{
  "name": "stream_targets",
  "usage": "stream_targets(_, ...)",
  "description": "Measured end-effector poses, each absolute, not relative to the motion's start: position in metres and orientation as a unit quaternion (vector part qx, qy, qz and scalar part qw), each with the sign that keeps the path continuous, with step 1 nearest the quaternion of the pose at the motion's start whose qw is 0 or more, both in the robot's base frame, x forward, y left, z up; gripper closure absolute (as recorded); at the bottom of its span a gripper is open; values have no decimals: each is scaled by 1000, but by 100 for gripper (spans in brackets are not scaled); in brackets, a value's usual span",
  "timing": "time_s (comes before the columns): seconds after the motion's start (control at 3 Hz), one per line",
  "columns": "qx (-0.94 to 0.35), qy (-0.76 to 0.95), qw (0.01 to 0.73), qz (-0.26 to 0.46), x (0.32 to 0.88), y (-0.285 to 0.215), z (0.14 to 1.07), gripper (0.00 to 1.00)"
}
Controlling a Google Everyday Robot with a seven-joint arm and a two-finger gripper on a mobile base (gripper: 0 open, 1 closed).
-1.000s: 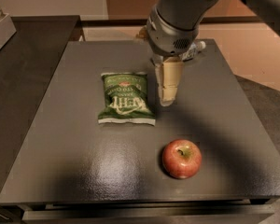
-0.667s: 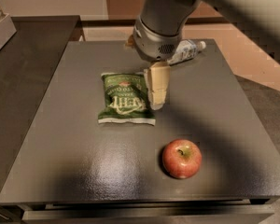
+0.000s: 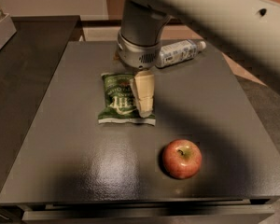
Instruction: Pick green jalapeno chip bag
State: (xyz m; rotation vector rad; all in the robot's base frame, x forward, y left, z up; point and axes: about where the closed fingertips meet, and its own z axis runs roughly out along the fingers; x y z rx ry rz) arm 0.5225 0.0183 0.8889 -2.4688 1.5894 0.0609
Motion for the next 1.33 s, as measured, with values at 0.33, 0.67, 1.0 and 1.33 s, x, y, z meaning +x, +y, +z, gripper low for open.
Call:
stream_targets(0.33, -834, 545, 83, 27, 523, 24, 875, 0)
stream_targets(0.67, -826, 558, 72, 32, 527, 25, 862, 0)
stream_targets(1.0, -818, 570, 69, 38, 531, 25, 854, 0)
stream_targets(1.33, -808, 583, 73, 45, 533, 24, 849, 0)
